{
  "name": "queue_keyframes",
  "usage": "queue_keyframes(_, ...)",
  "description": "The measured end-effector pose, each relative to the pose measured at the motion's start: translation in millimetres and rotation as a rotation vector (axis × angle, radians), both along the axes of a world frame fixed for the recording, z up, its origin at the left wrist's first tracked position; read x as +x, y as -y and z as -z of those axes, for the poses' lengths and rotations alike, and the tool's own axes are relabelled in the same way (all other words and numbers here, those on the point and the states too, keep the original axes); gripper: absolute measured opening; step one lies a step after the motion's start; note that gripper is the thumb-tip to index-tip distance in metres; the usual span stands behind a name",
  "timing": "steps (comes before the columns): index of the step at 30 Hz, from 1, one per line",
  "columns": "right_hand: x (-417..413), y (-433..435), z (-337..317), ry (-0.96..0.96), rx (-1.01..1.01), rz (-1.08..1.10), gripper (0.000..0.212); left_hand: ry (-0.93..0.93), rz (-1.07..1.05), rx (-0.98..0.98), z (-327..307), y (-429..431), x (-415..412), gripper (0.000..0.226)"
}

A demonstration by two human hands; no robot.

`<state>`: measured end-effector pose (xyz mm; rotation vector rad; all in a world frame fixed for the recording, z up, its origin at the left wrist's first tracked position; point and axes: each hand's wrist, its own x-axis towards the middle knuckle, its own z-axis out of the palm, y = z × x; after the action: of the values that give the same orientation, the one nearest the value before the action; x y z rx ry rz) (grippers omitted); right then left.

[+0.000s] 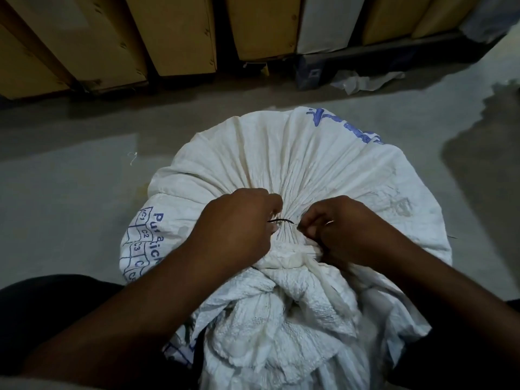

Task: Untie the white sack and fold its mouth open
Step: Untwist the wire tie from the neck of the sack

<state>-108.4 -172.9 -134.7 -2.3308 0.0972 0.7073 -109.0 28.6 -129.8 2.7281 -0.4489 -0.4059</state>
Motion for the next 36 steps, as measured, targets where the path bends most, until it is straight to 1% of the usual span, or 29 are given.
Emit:
queue_keyframes(1,0,1,2,-0.019,0.004,-0.017,0.028,0.009,0.003,0.016,2,1,1,0.014)
queue_keyframes(3,-2,0,10,-0.03,0.015,-0.034,0.028,0.023,0.01,0.034,6,3,1,0.005)
queue_keyframes(6,-10,-10,24,0.068,0.01,-0.032,0.025,0.001,0.004,0.028,13,3,1,0.007)
queue_keyframes(9,-14,-18,31,0.126,0.08,0.023,0.019,-0.007,-0.041,0.004,17,0,0,0.009)
queue_keyframes(12,-12,-20,29,0.19,0.12,0.01,0.012,0.003,-0.096,-0.066,19,-3,-1,0.01)
queue_keyframes(16,-9,-21,28,0.282,0.135,0.019,0.018,0.049,-0.133,-0.117,19,-6,-3,0.01)
queue_keyframes(21,-7,-21,22,0.253,0.173,0.049,0.024,0.109,-0.196,-0.183,21,-6,-5,0.014)
queue_keyframes(24,-5,-19,19,0.227,0.228,0.096,0.02,0.117,-0.213,-0.207,21,-5,-4,0.012)
queue_keyframes(28,-4,-20,21,0.215,0.252,0.105,0.018,0.102,-0.225,-0.219,21,-8,-3,0.009)
queue_keyframes(29,-4,-20,21,0.216,0.26,0.108,0.019,0.106,-0.225,-0.207,21,-10,-3,0.013)
queue_keyframes(32,-7,-18,17,0.235,0.226,0.04,0.013,0.101,-0.262,-0.134,16,-16,-8,0.037)
queue_keyframes(34,-8,-12,13,0.169,0.162,-0.075,0.009,0.007,-0.295,-0.036,14,-19,-14,0.051)
queue_keyframes(36,-7,0,8,0.074,0.066,-0.198,0.014,-0.095,-0.308,0.059,14,-17,-21,0.063)
